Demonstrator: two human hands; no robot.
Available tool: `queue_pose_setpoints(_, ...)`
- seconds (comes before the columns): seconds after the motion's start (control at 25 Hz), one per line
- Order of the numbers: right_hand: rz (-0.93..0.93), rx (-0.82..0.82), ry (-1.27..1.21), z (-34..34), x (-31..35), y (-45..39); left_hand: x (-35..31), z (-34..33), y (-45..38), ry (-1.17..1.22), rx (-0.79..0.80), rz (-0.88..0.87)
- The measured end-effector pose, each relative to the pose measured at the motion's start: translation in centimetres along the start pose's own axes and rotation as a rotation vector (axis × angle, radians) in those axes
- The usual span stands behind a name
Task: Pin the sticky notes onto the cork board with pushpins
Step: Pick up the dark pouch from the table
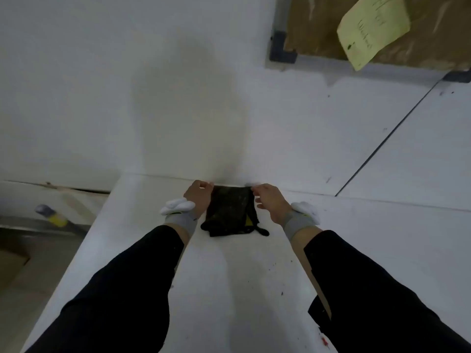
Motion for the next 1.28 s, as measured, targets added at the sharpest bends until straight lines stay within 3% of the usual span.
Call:
queue_pose_setpoints(0.2,0.019,-0.005,0.126,-1.5,-1.5,-1.5,2.0,-0.4,-0.4,-0.189,-0.009,0.016)
queue_pose_setpoints(0.32,0.065,-0.043,0.174,-1.8,-1.8,-2.0,2.5,-0.8,-0.9,-0.188,-0.031,0.008)
queue_pose_setpoints(0.52,0.142,-0.017,0.303,-2.8,-2.2,-2.3,3.6,-2.0,-1.8,-0.100,0.014,0.140)
queue_pose_setpoints(0.68,0.181,-0.061,0.329,-2.3,-2.1,-2.0,2.6,-3.0,-1.4,-0.110,0.086,0.076)
queue_pose_setpoints(0.96,0.216,-0.096,0.298,0.5,-0.6,0.5,-1.2,-1.3,1.0,0.004,-0.015,-0.040)
queue_pose_setpoints(1.28,0.249,-0.217,0.264,4.9,3.1,7.2,-10.5,-1.2,8.3,-0.116,0.041,-0.319)
Point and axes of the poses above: each hand's wrist, its own y-axis away from the middle knuckle, its own z-axis out of the back of the hand, x = y × z, the point moved 8 cm from there along -y, towards the middle knuckle, and after that the axes turned 4 degrees about -z, right-handed, at the moved point
